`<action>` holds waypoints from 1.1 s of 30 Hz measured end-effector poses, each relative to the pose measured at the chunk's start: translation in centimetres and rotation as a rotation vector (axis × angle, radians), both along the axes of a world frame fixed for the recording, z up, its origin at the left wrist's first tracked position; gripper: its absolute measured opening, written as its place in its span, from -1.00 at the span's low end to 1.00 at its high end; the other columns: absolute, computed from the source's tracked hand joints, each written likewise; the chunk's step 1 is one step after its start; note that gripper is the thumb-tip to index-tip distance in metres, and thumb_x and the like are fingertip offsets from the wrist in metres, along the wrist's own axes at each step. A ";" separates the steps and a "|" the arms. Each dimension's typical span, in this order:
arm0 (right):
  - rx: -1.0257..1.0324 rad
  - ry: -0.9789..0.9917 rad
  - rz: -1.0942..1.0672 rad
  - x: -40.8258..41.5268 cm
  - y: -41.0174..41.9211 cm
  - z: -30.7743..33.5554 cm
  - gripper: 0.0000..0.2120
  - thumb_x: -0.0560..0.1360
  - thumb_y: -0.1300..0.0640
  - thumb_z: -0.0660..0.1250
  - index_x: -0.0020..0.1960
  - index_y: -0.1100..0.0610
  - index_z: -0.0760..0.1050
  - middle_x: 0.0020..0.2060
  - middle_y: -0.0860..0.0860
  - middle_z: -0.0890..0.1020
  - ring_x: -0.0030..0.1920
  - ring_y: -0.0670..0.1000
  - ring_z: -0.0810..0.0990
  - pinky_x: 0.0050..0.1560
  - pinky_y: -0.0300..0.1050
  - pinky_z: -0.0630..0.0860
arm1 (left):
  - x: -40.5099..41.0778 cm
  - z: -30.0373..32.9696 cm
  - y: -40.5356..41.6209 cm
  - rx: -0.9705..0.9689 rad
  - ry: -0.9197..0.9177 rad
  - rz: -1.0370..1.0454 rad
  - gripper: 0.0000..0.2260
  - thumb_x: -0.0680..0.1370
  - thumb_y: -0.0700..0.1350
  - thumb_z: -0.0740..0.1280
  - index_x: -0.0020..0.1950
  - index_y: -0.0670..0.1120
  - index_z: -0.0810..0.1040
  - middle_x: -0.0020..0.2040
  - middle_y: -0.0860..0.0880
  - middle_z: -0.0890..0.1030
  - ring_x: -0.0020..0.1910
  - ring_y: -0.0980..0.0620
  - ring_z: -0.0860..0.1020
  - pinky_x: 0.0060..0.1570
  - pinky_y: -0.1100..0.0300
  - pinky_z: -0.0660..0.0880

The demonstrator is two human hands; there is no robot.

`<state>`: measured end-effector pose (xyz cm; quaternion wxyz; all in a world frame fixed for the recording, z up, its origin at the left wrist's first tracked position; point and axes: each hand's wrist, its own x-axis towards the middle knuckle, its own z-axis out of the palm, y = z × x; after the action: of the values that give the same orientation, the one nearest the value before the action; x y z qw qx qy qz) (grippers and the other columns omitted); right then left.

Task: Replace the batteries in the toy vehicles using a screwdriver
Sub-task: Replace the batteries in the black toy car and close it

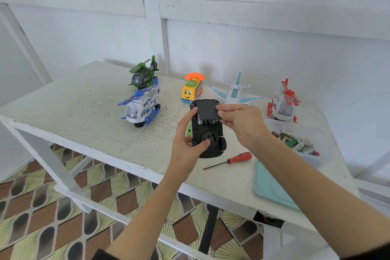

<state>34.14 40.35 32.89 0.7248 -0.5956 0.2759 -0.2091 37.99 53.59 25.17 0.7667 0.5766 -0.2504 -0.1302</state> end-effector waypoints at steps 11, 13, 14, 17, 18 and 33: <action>-0.246 0.091 0.173 -0.3 -0.7 0.5 -0.70 0.40 0.44 0.36 0.09 0.22 0.59 -0.03 0.11 0.63 0.01 -0.02 0.57 -0.04 -0.35 0.46 | 0.2 -0.2 0.1 0.005 0.019 0.012 -0.35 0.36 -0.31 0.40 0.33 0.23 0.43 0.35 0.11 0.50 0.05 -0.10 0.64 -0.02 -0.05 0.63; -0.283 0.091 0.198 -0.3 -0.8 0.4 -0.66 0.40 0.47 0.33 0.12 0.22 0.58 -0.01 0.11 0.62 0.03 -0.01 0.57 -0.10 -0.37 0.45 | 0.2 -0.1 0.1 -0.001 0.027 0.010 -0.34 0.37 -0.34 0.40 0.33 0.23 0.43 0.33 0.14 0.50 0.05 -0.07 0.64 -0.04 -0.02 0.64; -0.305 0.092 0.202 -0.3 -0.9 0.3 -0.65 0.41 0.48 0.32 0.13 0.22 0.57 -0.01 0.11 0.62 0.03 -0.02 0.57 -0.11 -0.38 0.46 | 0.2 -0.1 0.1 -0.004 0.030 0.009 -0.34 0.39 -0.37 0.40 0.33 0.23 0.43 0.33 0.14 0.50 0.05 -0.07 0.65 -0.05 -0.01 0.64; -0.417 0.078 0.195 -0.4 -0.9 0.0 -0.65 0.42 0.46 0.33 0.16 0.21 0.56 -0.06 0.07 0.62 -0.07 -0.09 0.57 -0.14 -0.42 0.48 | 0.2 0.0 0.0 -0.020 0.036 0.005 -0.32 0.42 -0.44 0.38 0.33 0.22 0.43 0.31 0.17 0.52 0.07 -0.07 0.64 -0.04 0.02 0.63; -0.487 0.069 0.185 -0.4 -0.9 -0.2 -0.65 0.42 0.44 0.34 0.16 0.21 0.57 -0.10 0.05 0.61 -0.12 -0.12 0.56 -0.14 -0.46 0.48 | 0.2 0.1 0.0 -0.029 0.038 0.001 -0.32 0.42 -0.45 0.38 0.34 0.21 0.42 0.28 0.22 0.53 0.07 -0.09 0.64 -0.03 0.02 0.63; -1.119 -0.058 0.097 0.0 -0.7 -1.8 -0.68 0.40 0.35 0.41 0.15 0.20 0.58 -0.20 0.02 0.46 -0.27 -0.21 0.39 -0.16 -0.53 0.34 | 0.2 1.6 0.0 -0.025 0.031 -0.007 -0.31 0.47 -0.53 0.30 0.40 0.13 0.34 0.09 0.37 0.60 -0.01 -0.09 0.67 -0.07 0.05 0.63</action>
<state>34.13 39.61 31.04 0.3147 -0.8953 0.0752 -0.3063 38.24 53.55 26.76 0.7773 0.5639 -0.2422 -0.1384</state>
